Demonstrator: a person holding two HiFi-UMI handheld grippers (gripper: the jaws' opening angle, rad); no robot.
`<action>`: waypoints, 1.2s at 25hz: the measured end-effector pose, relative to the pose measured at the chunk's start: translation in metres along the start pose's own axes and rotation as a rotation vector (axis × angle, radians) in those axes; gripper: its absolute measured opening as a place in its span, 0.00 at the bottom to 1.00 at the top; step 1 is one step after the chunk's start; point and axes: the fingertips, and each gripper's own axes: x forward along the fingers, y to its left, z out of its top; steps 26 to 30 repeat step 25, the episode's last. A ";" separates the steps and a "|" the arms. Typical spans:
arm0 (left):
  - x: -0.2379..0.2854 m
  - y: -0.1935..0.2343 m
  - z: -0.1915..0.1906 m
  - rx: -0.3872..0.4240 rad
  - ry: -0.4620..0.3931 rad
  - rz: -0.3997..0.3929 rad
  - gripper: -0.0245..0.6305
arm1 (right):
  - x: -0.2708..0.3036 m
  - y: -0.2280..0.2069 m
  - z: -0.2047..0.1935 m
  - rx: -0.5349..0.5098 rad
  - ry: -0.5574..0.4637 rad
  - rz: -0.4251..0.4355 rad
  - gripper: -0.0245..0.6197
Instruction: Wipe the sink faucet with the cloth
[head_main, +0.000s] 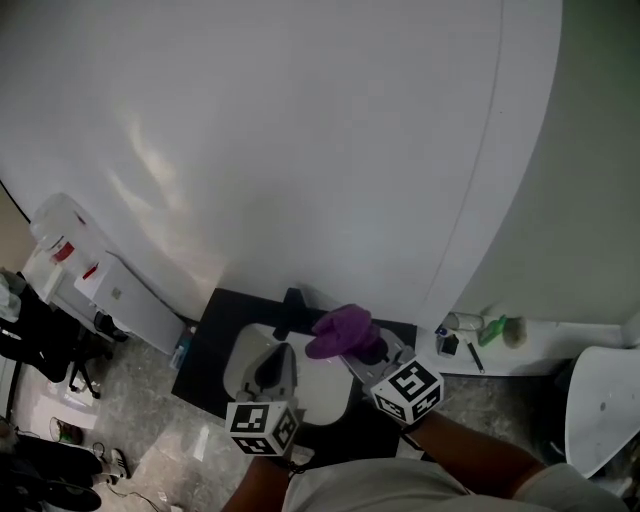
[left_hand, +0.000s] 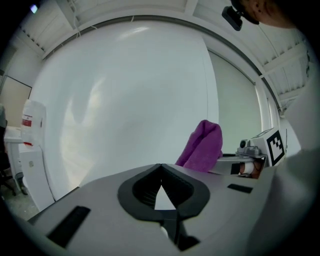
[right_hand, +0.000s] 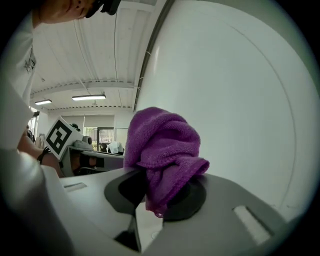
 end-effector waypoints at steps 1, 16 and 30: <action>-0.002 -0.002 0.003 -0.001 -0.006 0.001 0.05 | -0.002 0.001 0.001 0.004 0.001 0.003 0.14; -0.013 -0.019 0.014 -0.003 -0.034 0.007 0.05 | -0.014 0.015 0.007 -0.033 -0.006 0.038 0.14; -0.015 -0.021 0.010 -0.006 -0.027 0.012 0.05 | -0.018 0.011 0.005 -0.029 0.000 0.038 0.14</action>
